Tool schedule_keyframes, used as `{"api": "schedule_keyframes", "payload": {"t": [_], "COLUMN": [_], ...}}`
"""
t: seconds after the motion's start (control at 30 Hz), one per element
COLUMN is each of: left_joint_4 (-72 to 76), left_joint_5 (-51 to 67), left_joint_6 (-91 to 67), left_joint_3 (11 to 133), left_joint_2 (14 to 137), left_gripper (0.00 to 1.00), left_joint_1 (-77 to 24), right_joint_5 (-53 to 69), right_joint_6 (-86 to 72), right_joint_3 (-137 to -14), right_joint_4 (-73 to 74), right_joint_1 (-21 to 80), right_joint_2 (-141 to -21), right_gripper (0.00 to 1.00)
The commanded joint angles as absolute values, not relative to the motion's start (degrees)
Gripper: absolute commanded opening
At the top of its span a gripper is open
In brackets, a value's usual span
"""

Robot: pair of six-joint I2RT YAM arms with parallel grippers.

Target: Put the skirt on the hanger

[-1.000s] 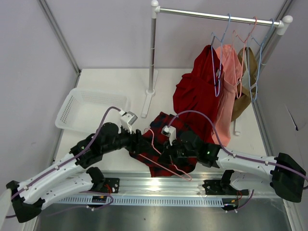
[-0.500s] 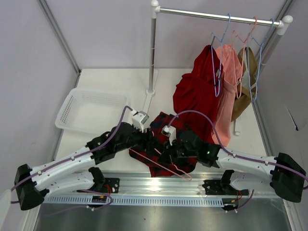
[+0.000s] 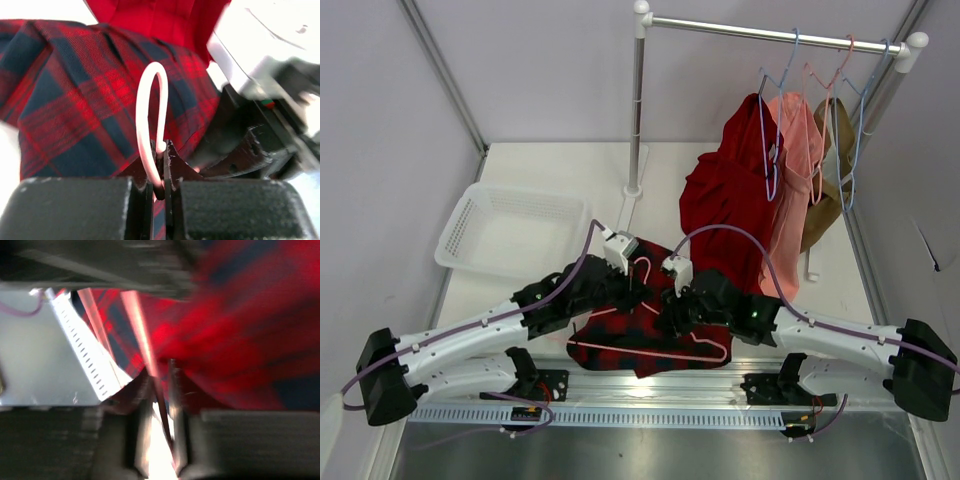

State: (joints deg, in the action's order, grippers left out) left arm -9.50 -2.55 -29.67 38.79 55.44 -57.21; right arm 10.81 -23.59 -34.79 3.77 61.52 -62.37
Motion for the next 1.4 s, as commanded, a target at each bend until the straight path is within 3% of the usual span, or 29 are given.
{"api": "schedule_keyframes", "payload": {"t": [0.0, 0.13, 0.27, 0.43, 0.53, 0.63, 1.0, 1.1, 1.37], "left_joint_4": [-10.28, -10.81, -10.55, -8.97, -6.68, -5.63, -3.34, -2.64, -1.85], "left_joint_5": [-13.78, -17.56, -20.21, -22.41, -21.97, -21.36, -17.32, -16.79, -15.38], "left_joint_6": [-29.09, -29.79, -30.76, -30.41, -29.88, -29.44, -26.46, -26.28, -26.37], "left_joint_3": [41.31, 42.45, 42.28, 41.75, 40.96, 41.66, 40.87, 40.35, 39.29], "left_joint_2": [56.07, 57.04, 56.78, 55.9, 55.72, 56.69, 54.94, 54.14, 53.35], "left_gripper": [0.0, 0.0, 0.0, 0.0, 0.0, 0.0, 0.0, 0.0, 0.0], "left_joint_1": [-56.78, -56.78, -56.78, -56.78, -56.6, -56.43, -56.34, -56.25, -56.16], "right_joint_5": [-3.65, -10.52, -18.53, -21.62, -22.23, -24.95, -27.42, -27.68, -28.39], "right_joint_6": [-28.99, -32.6, -37.78, -43.32, -45.51, -49.02, -51.94, -51.68, -54.93], "right_joint_3": [-39.02, -40.34, -42.45, -43.77, -43.24, -42.45, -34.72, -34.45, -37.79], "right_joint_4": [13.26, 19.67, 30.04, 39.54, 43.76, 47.45, 40.43, 38.94, 39.64], "right_joint_1": [61.17, 61.17, 61.52, 61.79, 63.27, 65.91, 69.69, 70.05, 70.93], "right_joint_2": [-59.86, -56.08, -47.67, -42.71, -44.64, -47.98, -54.31, -57.03, -59.68], "right_gripper": [0.35, 0.62, 0.69, 0.65, 0.59, 0.58, 0.57, 0.52, 0.52]}}
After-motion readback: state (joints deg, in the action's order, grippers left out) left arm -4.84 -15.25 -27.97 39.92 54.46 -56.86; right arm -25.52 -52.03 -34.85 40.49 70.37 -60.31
